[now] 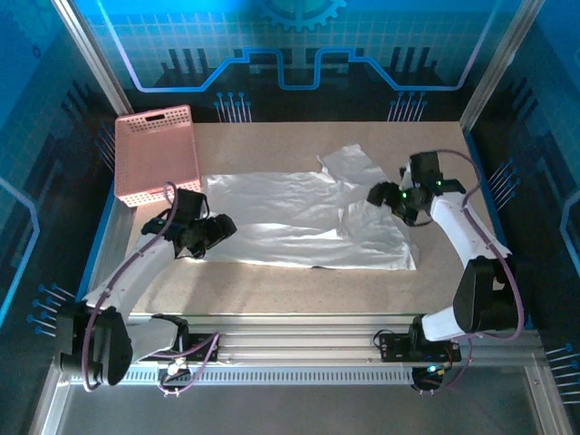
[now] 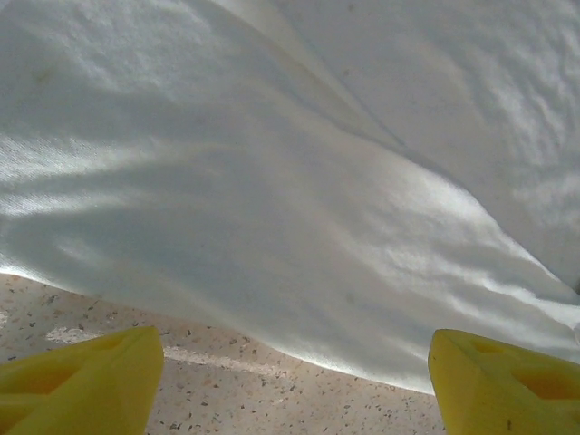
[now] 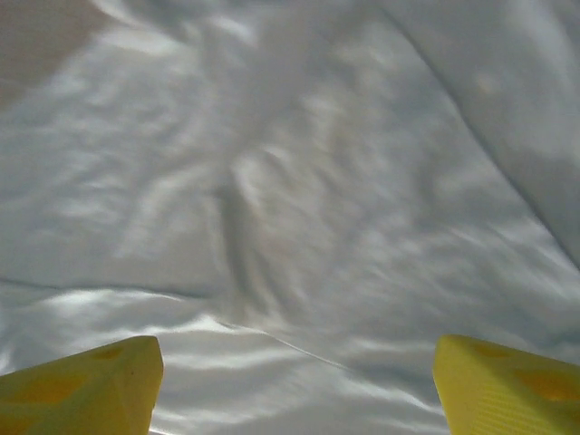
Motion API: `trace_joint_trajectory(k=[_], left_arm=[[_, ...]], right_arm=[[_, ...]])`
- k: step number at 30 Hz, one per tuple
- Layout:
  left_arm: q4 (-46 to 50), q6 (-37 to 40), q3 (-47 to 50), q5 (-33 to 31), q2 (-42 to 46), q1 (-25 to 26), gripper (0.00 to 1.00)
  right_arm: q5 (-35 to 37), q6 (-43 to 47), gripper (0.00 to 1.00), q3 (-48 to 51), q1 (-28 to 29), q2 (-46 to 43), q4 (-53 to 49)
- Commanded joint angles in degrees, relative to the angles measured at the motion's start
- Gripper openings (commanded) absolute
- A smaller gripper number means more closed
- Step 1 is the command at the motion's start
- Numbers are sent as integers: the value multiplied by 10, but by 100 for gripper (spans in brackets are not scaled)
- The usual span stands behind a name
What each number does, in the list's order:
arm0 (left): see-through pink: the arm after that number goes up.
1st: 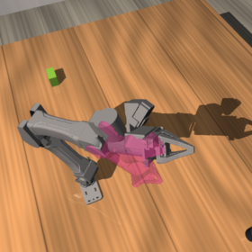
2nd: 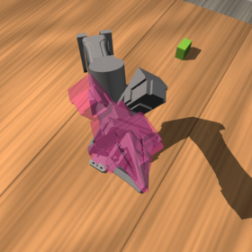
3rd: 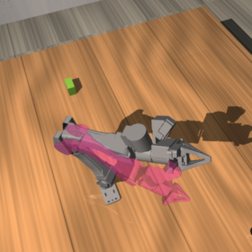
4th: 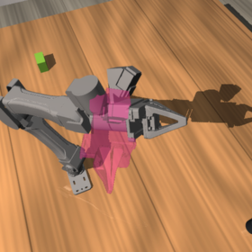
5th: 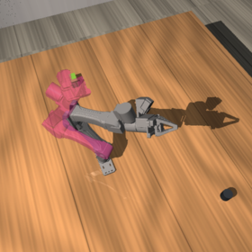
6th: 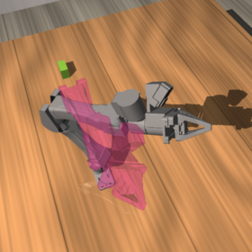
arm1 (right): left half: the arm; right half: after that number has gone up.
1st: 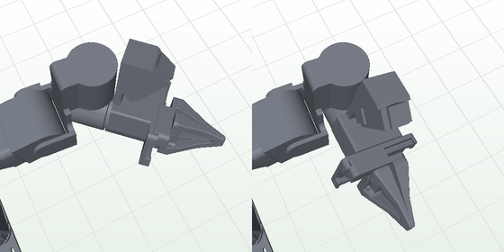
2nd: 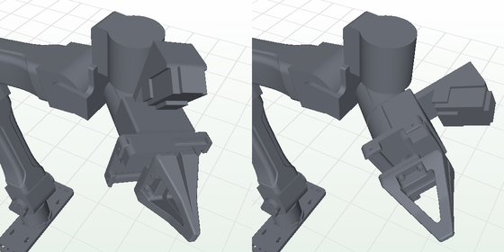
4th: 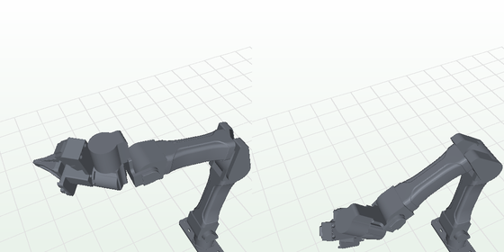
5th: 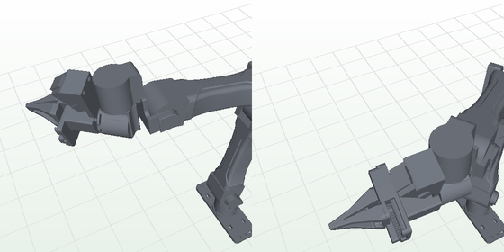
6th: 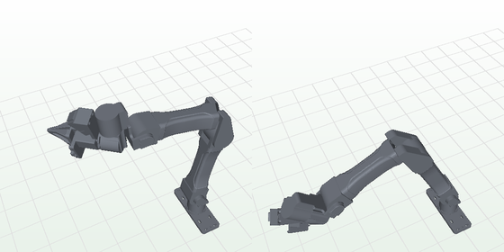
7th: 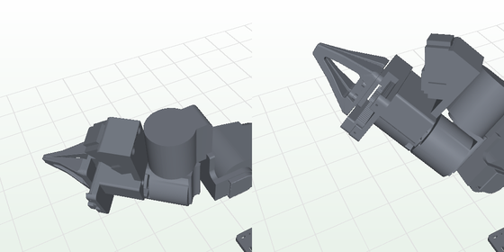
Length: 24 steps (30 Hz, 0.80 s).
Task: Fold and stack the t-shirts
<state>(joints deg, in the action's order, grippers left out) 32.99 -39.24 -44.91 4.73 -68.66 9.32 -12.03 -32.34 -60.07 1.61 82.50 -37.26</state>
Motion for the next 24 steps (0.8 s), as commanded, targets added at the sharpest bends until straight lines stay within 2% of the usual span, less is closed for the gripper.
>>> trace_joint_trajectory(k=[1, 2, 6, 10, 15, 24], left_arm=[[-12, -15, -33, 1, -56, -3, 77], [-17, -14, -38, 0, -74, -4, 75], [-40, -32, -39, -18, -151, -14, 49], [-43, -54, -6, -30, -199, -37, 39], [-45, -58, 46, -26, -191, -48, 37], [4, -81, 113, -13, -116, -45, 35]], right_arm=[[-17, -3, 76, 54, 0, 5, 3], [-20, -6, 72, 60, 1, 15, 9], [15, -38, 49, 71, 2, 68, 13], [76, -69, 38, 80, 2, 107, -20], [135, -98, 36, 119, 8, 82, -56], [199, -128, 35, 176, 1, 17, -109]])
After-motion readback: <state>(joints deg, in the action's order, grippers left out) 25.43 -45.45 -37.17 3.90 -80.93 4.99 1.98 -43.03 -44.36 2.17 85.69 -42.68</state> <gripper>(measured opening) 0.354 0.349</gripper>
